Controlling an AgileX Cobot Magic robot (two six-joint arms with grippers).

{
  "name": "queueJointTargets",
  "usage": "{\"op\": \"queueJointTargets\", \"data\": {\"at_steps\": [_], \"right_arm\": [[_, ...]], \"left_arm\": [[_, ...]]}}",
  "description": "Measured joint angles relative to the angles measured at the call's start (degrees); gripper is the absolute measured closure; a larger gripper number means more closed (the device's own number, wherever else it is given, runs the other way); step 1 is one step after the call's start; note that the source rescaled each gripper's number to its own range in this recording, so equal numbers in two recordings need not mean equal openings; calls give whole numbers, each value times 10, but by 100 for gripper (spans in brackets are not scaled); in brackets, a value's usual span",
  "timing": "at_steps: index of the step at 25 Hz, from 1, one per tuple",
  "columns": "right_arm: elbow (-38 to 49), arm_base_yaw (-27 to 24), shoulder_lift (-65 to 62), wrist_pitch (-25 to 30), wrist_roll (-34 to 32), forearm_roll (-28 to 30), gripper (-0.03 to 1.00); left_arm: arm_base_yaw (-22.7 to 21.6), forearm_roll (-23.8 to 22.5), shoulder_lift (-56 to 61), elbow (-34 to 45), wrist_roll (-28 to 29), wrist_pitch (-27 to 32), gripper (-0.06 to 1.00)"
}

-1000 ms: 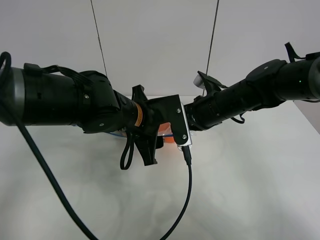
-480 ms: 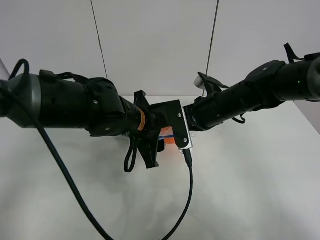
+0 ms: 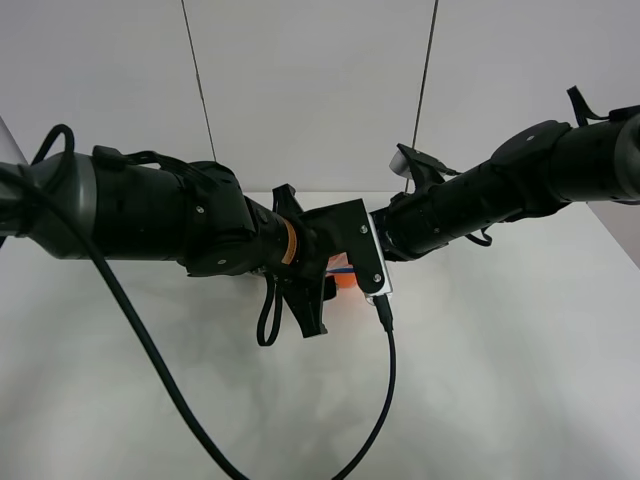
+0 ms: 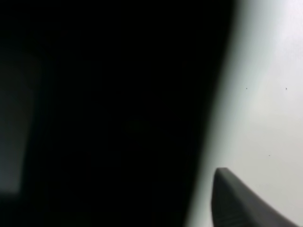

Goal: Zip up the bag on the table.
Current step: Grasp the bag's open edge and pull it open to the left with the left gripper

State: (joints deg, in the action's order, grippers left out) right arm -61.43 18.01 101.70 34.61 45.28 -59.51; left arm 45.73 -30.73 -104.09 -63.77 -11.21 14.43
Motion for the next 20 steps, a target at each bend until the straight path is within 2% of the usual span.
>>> {"op": "queueJointTargets", "data": {"at_steps": [3,10,17,20], "right_arm": [[0,0,0,0,0,0,97],[0,0,0,-2,0,1,97],[0,0,0,-3,0,2,97],[0,0,0,-3,0,2,97]], "left_arm": [[0,0,0,0,0,0,39],[0,0,-1,0,-1,-1,50],[0,-6,-3,0,-1,-2,86],[0,-6,-3,0,-1,-2,91]]}}
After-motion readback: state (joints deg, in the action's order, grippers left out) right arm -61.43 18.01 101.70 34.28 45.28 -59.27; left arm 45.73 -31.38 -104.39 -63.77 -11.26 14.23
